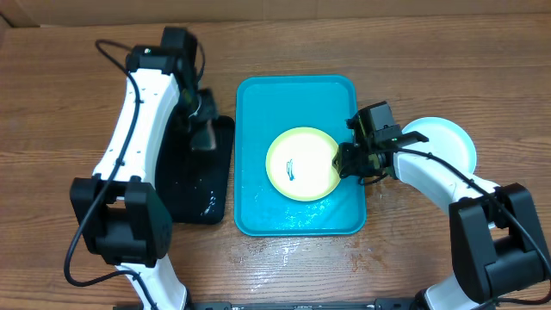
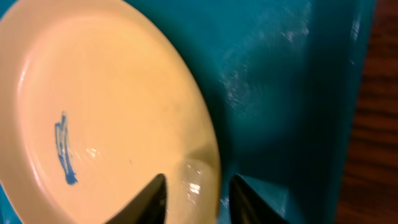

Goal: Clean dirty plates on tray and stack at the side
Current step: 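Grasp the sponge with the left gripper and grip the yellow plate rim with right, then scrub the yellow plate with the sponge while the right gripper holds it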

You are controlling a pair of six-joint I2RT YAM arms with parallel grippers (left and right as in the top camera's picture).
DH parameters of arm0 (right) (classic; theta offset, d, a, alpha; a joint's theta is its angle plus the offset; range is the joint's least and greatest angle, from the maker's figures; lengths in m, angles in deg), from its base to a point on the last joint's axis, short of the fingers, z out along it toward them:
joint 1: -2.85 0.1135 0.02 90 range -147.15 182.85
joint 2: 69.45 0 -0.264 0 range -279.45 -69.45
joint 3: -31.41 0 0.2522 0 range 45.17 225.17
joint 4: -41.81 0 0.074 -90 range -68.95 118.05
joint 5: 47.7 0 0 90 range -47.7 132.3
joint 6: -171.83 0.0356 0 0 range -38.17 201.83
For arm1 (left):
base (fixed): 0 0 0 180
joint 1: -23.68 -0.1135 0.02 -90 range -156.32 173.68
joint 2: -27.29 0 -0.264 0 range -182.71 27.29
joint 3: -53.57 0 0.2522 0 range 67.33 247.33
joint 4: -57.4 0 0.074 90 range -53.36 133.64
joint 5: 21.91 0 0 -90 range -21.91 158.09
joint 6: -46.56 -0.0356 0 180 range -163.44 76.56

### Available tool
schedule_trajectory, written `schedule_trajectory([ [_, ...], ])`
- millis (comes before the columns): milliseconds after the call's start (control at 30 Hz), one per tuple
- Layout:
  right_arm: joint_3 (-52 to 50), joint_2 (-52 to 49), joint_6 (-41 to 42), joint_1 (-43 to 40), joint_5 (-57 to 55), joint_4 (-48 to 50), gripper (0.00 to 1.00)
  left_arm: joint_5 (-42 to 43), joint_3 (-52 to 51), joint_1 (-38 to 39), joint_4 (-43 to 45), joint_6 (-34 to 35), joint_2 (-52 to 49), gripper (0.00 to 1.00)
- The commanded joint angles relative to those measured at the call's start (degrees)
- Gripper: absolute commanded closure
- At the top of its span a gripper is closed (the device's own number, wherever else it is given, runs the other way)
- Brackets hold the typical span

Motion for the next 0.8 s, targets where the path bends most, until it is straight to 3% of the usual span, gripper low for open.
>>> schedule_trajectory([
  [0,-0.3,-2.9,0.0,2.3,-2.3,1.7,0.75,8.4,1.5,5.4,2.0,0.4,0.1,0.96],
  [100,-0.3,-4.2,2.5,2.9,-6.6,1.2,0.89,8.3,1.0,9.7,4.2,2.8,-0.6,0.96],
  [233,-0.3,-4.2,4.3,2.8,-7.4,0.7,0.96,8.3,0.1,15.2,8.3,6.7,-2.7,0.96],
  [467,-0.3,-4.2,4.7,2.8,-7.6,0.0,0.96,8.3,0.1,21.7,10.7,12.0,-11.4,0.96],
  [767,-0.3,-4.2,5.8,2.8,-7.8,-0.2,0.96,10.2,0.1,22.6,5.9,15.9,-21.0,0.96],
])
